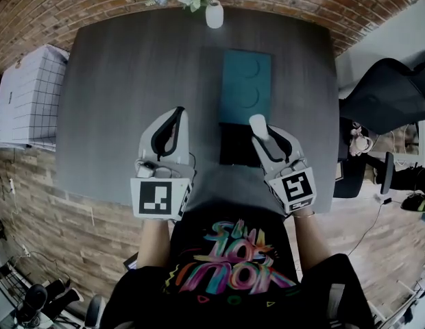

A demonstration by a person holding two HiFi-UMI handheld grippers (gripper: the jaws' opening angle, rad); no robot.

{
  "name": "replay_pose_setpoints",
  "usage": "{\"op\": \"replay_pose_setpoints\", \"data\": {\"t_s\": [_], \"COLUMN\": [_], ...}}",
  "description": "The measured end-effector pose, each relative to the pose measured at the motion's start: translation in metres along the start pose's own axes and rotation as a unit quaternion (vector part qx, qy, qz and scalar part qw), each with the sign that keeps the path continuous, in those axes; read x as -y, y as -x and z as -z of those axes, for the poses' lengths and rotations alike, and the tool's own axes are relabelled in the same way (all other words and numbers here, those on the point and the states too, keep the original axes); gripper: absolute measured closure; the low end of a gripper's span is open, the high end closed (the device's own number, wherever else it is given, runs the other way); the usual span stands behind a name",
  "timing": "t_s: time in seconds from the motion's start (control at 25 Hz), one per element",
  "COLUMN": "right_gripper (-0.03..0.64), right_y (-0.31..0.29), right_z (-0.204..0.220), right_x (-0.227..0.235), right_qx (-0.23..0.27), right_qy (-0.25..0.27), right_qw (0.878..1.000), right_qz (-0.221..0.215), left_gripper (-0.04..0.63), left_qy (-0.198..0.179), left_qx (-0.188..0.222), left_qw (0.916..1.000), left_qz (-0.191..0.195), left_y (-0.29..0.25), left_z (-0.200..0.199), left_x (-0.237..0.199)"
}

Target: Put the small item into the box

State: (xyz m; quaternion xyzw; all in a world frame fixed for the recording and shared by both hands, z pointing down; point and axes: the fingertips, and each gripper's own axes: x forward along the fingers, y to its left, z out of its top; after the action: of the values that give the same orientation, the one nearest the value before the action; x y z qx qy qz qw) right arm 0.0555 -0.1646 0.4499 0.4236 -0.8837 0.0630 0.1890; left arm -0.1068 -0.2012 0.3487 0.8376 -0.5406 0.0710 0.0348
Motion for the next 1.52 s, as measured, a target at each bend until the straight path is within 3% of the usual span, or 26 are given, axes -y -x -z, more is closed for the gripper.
{"op": "replay_pose_setpoints", "data": {"t_s": [0.56, 0.88, 1.52], "right_gripper": [0.48, 0.477, 0.477], "right_y": [-0.031, -0.044, -0.059], "right_z": [0.057, 0.082, 0.124], "right_x": [-0.029, -0.034, -0.049], "right_qx": [-0.074, -0.114, -0.216], "right_qy": [0.033, 0.06, 0.129], "right_qw": [0.996, 0.991, 0.965], "right_qz": [-0.043, -0.036, -0.072], "left_gripper": [0.594, 0.594, 0.594], "left_qy": [0.005, 0.014, 0.01], "left_qx": [-0.008, -0.018, -0.02], "left_qw": [0.9999, 0.9997, 0.9997], "left_qz": [0.008, 0.008, 0.012], "left_y": [-0.003, -0.001, -0.008], "left_z": [0.007, 0.014, 0.019], "left_x": [0.008, 0.01, 0.008]}}
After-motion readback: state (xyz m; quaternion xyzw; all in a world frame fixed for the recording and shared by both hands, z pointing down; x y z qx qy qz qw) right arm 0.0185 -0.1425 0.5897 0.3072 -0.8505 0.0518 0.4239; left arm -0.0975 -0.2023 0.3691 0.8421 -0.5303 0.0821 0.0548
